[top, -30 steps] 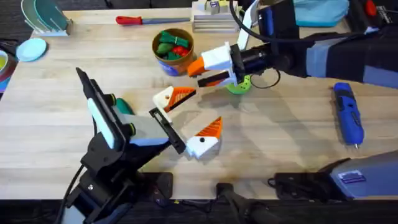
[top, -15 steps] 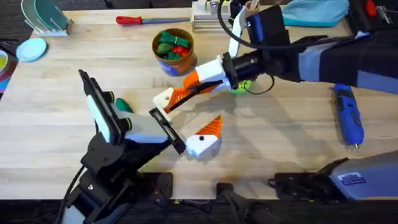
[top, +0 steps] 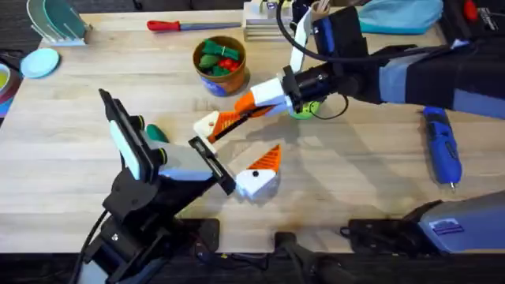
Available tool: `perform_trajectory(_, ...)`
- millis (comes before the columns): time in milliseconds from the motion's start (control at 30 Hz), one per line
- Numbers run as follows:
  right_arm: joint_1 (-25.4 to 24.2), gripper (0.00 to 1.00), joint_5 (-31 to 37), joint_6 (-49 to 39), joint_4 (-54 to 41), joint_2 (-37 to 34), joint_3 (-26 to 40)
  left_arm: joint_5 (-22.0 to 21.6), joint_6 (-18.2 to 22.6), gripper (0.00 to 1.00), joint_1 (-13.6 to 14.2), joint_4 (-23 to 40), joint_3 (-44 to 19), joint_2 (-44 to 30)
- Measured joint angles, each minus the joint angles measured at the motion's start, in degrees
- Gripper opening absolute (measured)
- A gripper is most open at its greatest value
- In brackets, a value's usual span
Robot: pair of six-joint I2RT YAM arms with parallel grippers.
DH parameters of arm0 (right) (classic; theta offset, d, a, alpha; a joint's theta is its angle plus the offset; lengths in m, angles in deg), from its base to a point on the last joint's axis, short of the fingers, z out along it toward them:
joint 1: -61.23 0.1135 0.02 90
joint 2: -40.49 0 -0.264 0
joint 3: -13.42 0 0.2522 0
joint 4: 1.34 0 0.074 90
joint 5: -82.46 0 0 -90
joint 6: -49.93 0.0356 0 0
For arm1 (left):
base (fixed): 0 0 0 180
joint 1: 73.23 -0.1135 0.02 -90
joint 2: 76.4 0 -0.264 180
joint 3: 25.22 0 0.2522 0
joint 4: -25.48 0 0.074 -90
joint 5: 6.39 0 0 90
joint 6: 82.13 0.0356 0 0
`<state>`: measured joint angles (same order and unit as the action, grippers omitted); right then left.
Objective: Pick up the gripper from the table and insert it into the empty holder that is missing its gripper. Then pick up a screw, insert it into the mounting hole, and use the screwdriver to tighten it. Finally, clean up the table by picking up the vegetable and placing it into the bucket.
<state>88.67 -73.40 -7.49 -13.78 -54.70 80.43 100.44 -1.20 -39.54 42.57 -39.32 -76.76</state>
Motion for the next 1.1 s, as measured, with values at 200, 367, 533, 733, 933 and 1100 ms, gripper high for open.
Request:
perform_trajectory(200,0.04,0.02,-0.18,0.02,0.2,0.0,0.01,-0.39,-0.4,0.993,0.01,0.04,0.0,-0.01)
perform_trajectory(367,0.33,0.012,-0.07,0.0,0.35,0.0,0.03,-0.86,-0.42,0.992,0.0,0.07,0.0,-0.02)
perform_trajectory(533,0.42,0.009,0.17,0.0,0.59,0.0,0.01,-1.06,-0.42,0.992,0.01,0.07,0.0,0.0)
perform_trajectory(733,0.68,0.008,0.87,0.67,2.47,0.0,0.01,-0.98,-0.4,0.993,-0.02,0.07,0.0,0.0)
perform_trajectory(933,2.1,0.008,3.69,1.79,5.36,0.0,0.01,-2.17,-0.42,0.993,-0.16,0.13,0.0,0.0)
perform_trajectory(1100,2.6,0.008,4.91,2.12,5.77,0.0,0.01,-2.98,-0.62,0.993,-0.19,0.26,0.0,0.0)
